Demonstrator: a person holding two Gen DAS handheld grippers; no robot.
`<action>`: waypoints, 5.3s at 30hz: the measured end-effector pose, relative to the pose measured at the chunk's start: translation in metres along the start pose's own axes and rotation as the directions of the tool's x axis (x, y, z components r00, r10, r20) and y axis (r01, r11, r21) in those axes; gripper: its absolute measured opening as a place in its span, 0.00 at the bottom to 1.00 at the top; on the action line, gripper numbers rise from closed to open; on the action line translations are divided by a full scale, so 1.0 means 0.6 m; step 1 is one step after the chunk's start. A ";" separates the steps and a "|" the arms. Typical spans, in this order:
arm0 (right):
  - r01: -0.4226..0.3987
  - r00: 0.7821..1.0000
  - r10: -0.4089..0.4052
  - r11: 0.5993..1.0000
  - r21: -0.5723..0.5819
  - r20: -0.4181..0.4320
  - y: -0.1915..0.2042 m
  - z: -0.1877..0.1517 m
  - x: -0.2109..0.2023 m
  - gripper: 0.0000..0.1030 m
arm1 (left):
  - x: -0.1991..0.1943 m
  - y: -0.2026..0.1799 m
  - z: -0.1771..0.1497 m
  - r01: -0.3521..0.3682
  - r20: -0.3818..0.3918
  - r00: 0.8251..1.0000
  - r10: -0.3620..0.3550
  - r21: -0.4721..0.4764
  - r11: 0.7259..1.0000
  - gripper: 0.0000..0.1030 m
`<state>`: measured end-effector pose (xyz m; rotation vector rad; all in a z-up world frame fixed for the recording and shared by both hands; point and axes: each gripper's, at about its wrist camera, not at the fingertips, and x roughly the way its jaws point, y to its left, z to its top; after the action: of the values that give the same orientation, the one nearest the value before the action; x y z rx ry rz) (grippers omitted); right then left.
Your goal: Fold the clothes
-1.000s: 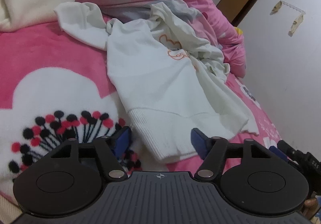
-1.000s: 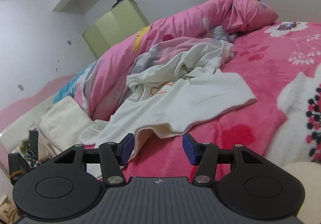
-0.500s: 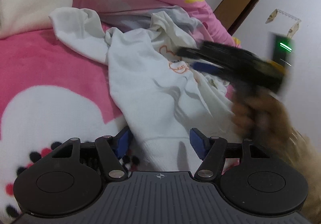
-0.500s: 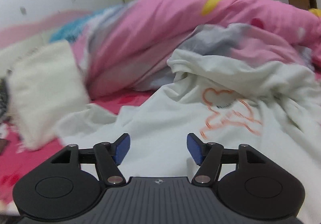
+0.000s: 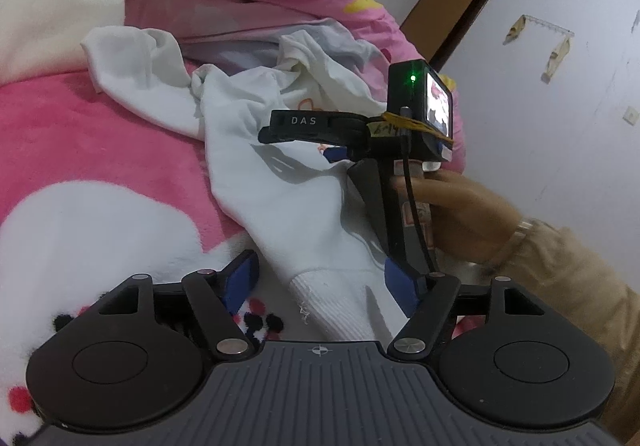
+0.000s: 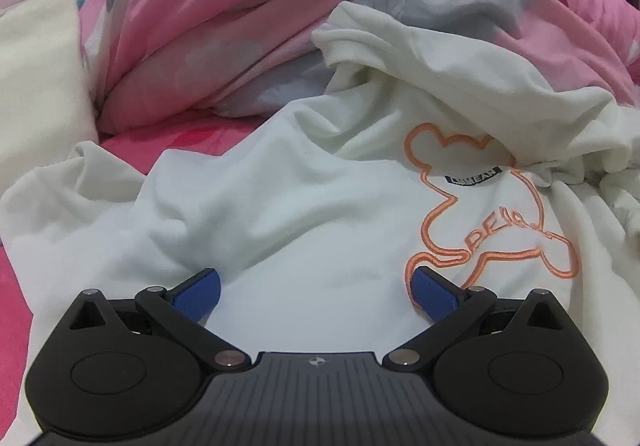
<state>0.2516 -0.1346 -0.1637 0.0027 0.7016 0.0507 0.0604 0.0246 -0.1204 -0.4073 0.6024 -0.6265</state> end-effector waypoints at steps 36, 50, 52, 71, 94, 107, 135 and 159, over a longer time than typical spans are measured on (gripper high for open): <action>0.013 1.000 -0.013 1.000 -0.015 0.003 0.007 0.007 0.004 1.00 | 0.044 -0.070 0.010 -0.257 -0.039 0.965 0.258 0.041 0.966 0.79; -0.098 0.995 0.097 0.991 -0.092 -0.018 -0.026 0.002 -0.005 1.00 | 0.070 -0.095 0.015 -0.254 -0.068 0.964 0.258 0.062 0.965 0.79; -0.087 0.996 0.085 0.991 -0.105 -0.018 -0.022 0.002 -0.005 1.00 | 0.067 -0.090 0.015 -0.244 -0.069 0.967 0.247 0.047 0.969 0.79; -0.085 0.996 0.084 0.991 -0.101 -0.011 -0.024 0.001 -0.005 1.00 | 0.043 -0.068 0.020 -0.149 -0.065 0.987 0.146 -0.038 0.988 0.83; -0.084 0.996 0.084 0.991 -0.105 -0.009 -0.024 0.000 -0.005 1.00 | -0.019 -0.022 0.041 -0.074 -0.065 0.995 0.076 0.034 0.997 0.82; -0.080 0.997 0.080 0.991 -0.110 -0.004 -0.022 -0.001 -0.006 1.00 | 0.008 0.011 0.025 0.051 -0.079 0.996 -0.048 0.041 0.998 0.82; 0.055 0.968 -0.151 0.908 0.416 0.202 -0.344 -0.208 -0.504 0.96 | -0.036 -0.011 -0.004 0.094 -0.076 0.992 -0.101 -0.089 0.992 0.76; 0.008 0.997 -0.056 0.769 0.639 0.055 -0.519 -0.244 -0.377 0.49 | -0.015 -0.045 -0.020 -0.030 -0.090 0.996 0.025 -0.053 0.998 0.62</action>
<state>-0.0014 -0.4583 -0.1357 0.6529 0.6185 -0.2268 0.0356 0.0080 -0.1120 -0.4222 0.7105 -0.6052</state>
